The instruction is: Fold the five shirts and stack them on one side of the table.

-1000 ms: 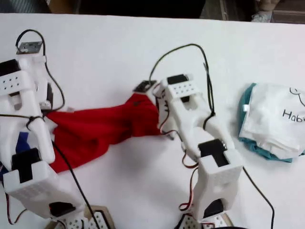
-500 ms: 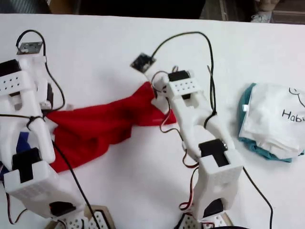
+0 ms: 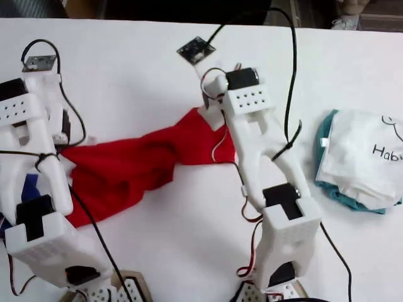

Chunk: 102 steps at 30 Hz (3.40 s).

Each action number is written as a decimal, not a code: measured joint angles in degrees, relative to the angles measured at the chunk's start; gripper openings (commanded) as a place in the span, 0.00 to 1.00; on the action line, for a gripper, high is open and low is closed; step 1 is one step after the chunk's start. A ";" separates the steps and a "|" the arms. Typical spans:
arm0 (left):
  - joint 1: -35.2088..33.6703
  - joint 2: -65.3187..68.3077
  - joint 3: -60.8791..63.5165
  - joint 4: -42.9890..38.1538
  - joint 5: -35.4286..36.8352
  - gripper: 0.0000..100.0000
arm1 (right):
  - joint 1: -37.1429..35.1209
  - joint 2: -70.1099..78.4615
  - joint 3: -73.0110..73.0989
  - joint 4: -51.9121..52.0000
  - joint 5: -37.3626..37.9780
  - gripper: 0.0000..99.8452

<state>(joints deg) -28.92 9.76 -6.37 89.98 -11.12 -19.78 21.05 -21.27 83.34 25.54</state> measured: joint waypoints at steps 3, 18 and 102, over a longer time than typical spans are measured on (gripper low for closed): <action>0.00 0.00 0.00 0.00 0.00 0.03 | 0.00 0.00 -0.44 3.16 -0.09 0.30; 0.00 0.00 0.00 0.00 0.00 0.03 | -0.62 1.23 14.95 5.63 -0.88 0.29; 11.96 -6.59 -22.68 11.25 0.00 0.03 | 14.86 -35.08 12.84 -4.84 2.55 0.02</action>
<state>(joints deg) -16.97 3.16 -29.05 101.23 -11.12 -4.92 -14.02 -8.44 78.51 28.09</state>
